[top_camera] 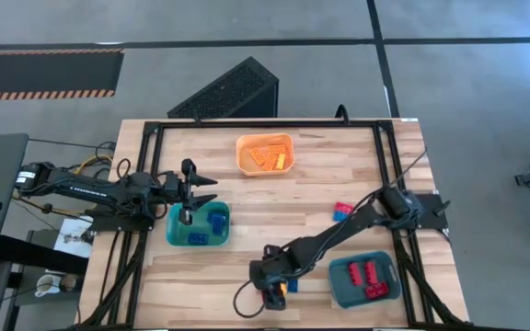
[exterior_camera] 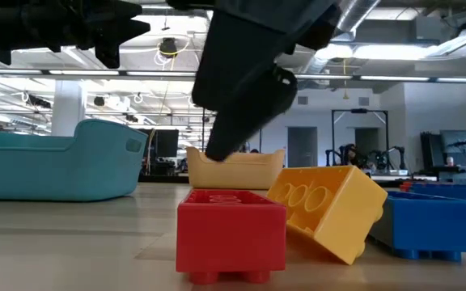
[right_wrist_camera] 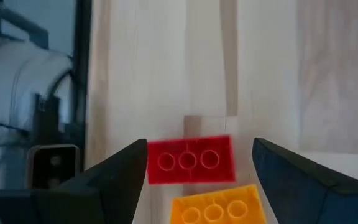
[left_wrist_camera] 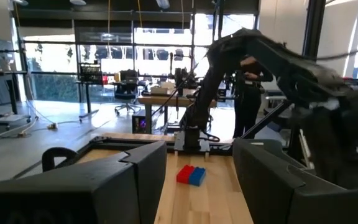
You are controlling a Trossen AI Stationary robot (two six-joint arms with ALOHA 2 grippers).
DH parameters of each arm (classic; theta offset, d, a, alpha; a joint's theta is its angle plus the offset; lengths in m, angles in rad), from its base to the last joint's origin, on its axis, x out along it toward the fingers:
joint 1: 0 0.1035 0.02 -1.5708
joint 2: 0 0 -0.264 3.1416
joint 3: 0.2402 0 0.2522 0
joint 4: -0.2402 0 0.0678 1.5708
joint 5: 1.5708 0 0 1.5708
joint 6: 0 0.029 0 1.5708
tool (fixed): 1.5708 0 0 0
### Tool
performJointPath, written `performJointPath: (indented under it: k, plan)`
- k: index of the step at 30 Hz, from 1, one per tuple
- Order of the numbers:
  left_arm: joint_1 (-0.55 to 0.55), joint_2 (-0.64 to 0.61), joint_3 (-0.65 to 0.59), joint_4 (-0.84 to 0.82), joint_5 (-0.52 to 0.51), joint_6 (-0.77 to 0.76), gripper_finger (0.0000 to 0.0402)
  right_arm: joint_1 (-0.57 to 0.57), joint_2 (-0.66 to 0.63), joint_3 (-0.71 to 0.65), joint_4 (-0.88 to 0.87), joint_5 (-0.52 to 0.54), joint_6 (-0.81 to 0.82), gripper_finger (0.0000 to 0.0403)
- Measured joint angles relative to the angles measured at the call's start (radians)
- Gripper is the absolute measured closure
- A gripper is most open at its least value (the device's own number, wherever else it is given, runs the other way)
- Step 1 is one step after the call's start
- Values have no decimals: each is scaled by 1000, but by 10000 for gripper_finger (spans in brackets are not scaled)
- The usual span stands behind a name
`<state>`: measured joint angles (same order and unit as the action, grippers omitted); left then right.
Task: Sort & place blocks by color
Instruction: Put the red game piece into the blue bin
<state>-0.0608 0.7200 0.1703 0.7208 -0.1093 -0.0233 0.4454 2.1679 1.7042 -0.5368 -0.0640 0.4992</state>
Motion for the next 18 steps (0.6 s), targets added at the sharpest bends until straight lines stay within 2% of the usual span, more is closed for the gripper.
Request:
performJointPath:
  k: [6,9,18]
  plan:
    - [0,0,0,2,-1,8,228,-15,33,1,10,-156,1,92]
    - [0,0,0,4,-1,11,228,-33,30,2,23,-203,52,92]
    - [0,0,0,4,-3,18,228,-69,16,1,118,-194,129,92]
